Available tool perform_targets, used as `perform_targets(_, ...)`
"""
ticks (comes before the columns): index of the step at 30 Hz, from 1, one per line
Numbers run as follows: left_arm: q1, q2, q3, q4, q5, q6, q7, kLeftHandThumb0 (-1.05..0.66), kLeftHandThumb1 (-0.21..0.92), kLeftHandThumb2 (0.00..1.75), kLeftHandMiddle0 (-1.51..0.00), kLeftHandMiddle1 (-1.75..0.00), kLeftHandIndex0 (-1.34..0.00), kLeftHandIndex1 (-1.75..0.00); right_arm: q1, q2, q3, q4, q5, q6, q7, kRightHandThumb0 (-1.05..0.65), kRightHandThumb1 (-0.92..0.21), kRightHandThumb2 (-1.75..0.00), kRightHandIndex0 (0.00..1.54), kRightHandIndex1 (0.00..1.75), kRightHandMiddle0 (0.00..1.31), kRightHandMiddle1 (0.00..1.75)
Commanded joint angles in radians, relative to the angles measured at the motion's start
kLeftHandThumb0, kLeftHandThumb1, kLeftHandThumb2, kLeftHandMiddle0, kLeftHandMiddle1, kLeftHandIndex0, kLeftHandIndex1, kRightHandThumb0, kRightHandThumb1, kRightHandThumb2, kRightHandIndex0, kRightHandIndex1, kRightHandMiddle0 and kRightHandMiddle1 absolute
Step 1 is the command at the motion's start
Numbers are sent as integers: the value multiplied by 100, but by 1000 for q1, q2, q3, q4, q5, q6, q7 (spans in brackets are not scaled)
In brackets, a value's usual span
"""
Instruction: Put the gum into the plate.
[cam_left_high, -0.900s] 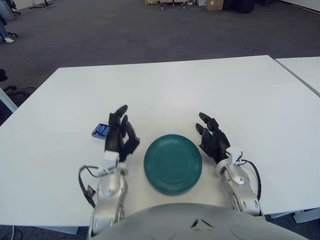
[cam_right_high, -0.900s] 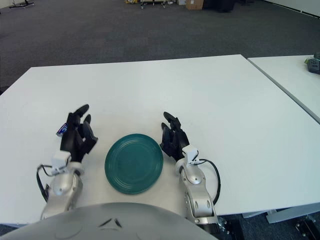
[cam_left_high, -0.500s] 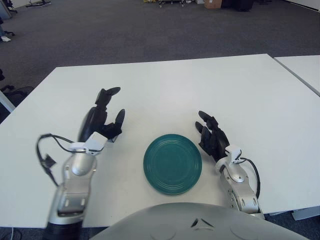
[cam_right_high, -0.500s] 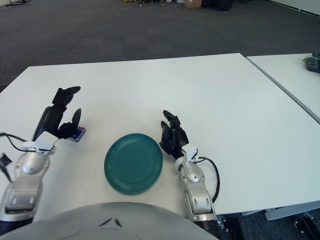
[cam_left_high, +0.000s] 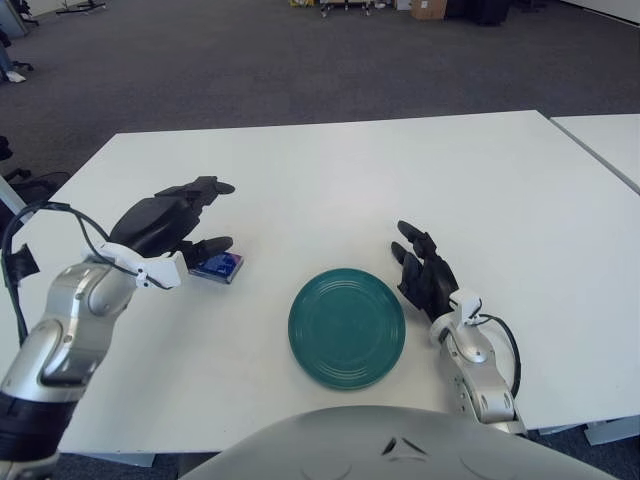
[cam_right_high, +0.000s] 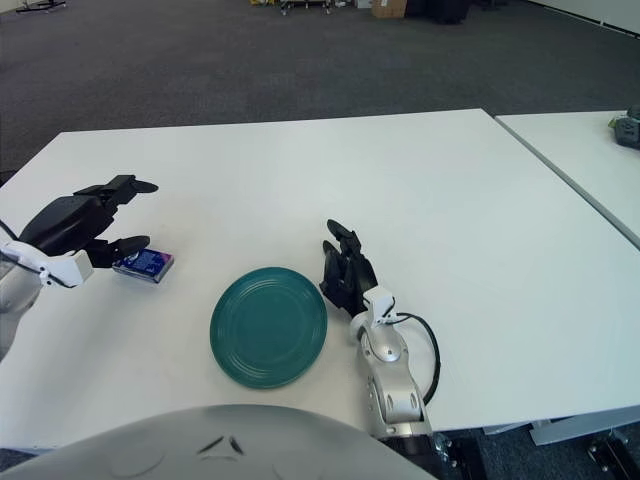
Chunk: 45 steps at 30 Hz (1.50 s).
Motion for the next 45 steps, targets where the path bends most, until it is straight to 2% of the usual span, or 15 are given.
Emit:
perform_targets(1, -22, 43, -4, 43, -6, -28, -47, -105, 92, 51, -30, -1, 0, -85, 47, -8, -12, 93, -13, 67, -18, -73, -92, -85, 19, 1, 0, 52)
perform_targets(8, -72, 60, -11, 168, -83, -81, -103, -103, 92, 49, -21, 0, 0, -63, 46, -10, -12, 99, -11, 55, -14, -71, -92, -86, 17, 0, 0, 50)
perform_targets(12, -116, 63, -40, 268, -105, -106, -140, -102, 92, 47, -17, 0, 0, -58, 46, -7, -15, 100, 0, 56, -9, -71, -92, -87, 16, 0, 0, 47)
perform_targets(15, -134, 70, -55, 292, -112, -107, -172, -101, 92, 45, -16, 0, 0, -57, 46, -7, -16, 99, 6, 57, -5, -71, -92, -86, 15, 0, 0, 45)
perform_targets(26, -191, 83, -130, 356, -43, -152, -188, -97, 92, 33, -15, -1, 0, -72, 48, -9, -20, 92, 10, 62, 1, -71, -92, -86, 15, 0, 0, 43)
perform_targets(45, -270, 20, -219, 483, 43, -143, -107, -94, 92, 17, -13, 0, 0, -77, 46, -4, -28, 66, 5, 101, -14, -67, -92, -93, 17, 1, 0, 44)
